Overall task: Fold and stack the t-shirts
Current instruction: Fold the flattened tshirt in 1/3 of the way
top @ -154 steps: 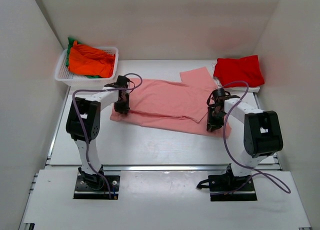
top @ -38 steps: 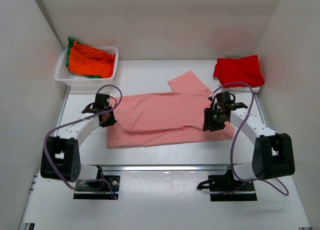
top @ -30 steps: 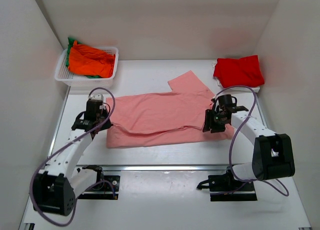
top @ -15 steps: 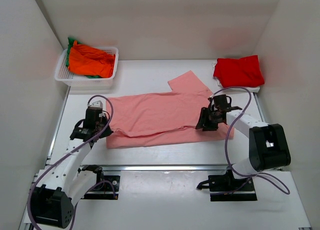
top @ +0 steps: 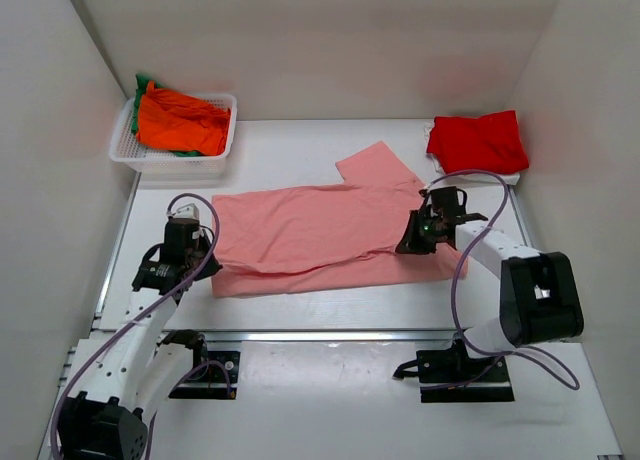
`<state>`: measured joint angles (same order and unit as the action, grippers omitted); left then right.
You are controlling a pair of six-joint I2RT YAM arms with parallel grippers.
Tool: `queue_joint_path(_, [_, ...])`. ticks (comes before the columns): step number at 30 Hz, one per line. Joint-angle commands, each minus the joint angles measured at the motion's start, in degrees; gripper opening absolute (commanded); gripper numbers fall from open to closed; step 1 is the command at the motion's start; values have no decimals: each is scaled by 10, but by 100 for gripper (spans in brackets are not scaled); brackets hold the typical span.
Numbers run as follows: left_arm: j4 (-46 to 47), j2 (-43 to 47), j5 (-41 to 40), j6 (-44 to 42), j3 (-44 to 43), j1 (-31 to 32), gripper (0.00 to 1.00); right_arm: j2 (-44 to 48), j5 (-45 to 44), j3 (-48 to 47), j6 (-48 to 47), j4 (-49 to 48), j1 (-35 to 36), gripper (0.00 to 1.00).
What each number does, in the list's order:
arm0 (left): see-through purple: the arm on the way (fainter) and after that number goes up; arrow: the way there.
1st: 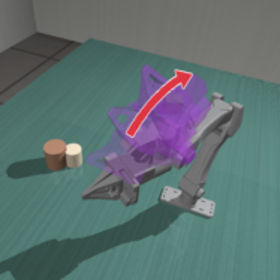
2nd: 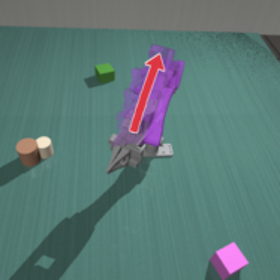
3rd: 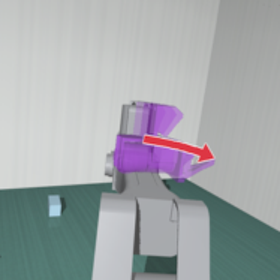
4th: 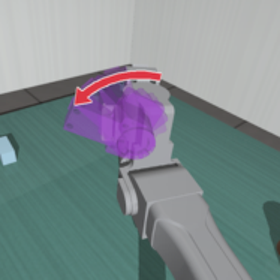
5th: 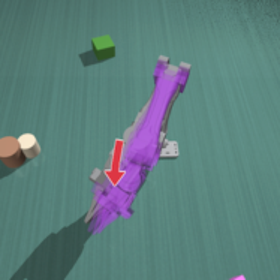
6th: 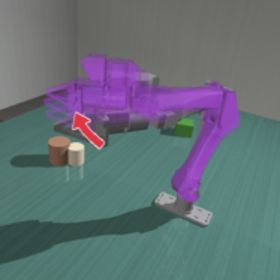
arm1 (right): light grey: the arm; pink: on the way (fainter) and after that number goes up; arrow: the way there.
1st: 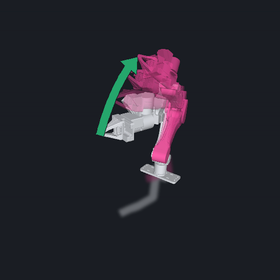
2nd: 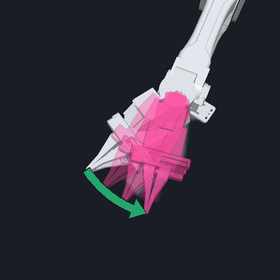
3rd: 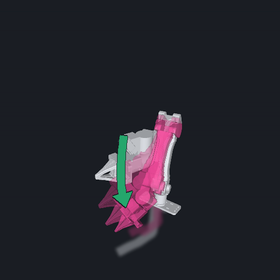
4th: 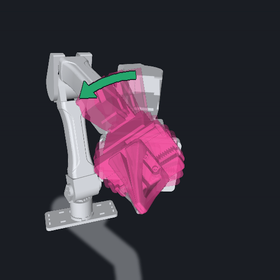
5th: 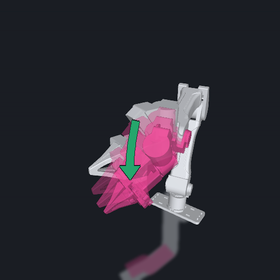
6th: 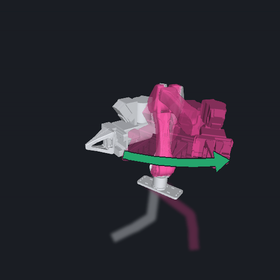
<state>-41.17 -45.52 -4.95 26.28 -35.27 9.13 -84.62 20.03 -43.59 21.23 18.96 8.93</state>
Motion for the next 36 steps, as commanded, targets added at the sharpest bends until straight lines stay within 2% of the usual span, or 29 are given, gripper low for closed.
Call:
queue_joint_path(1, [-31, 22, -12, 4, -37, -2, 0, 58, 2, -6, -2, 5, -3, 0])
queue_joint_path(5, [-49, 61, -19, 22, -41, -4, 0, 143, -2, -2, 1, 34, -1, 0])
queue_joint_path(11, [-91, 124, -11, 66, -50, 8, 0, 239, 10, -29, -13, 101, -37, 0])
queue_joint_path(18, [-138, 181, 1, 100, -22, 11, 0, 270, 8, -36, -25, 136, -20, 0])
queue_joint_path(25, [-168, 219, -25, 148, 2, 14, 0, 259, 11, -31, -37, 135, 2, 0])
queue_joint_path(29, [-175, 235, -42, 179, 15, 13, 0, 231, 17, -58, -48, 133, 0, 0])
queue_joint_path(36, [-232, 206, -43, 219, -3, 39, 0, 181, 10, -105, -67, 165, 28, 0])
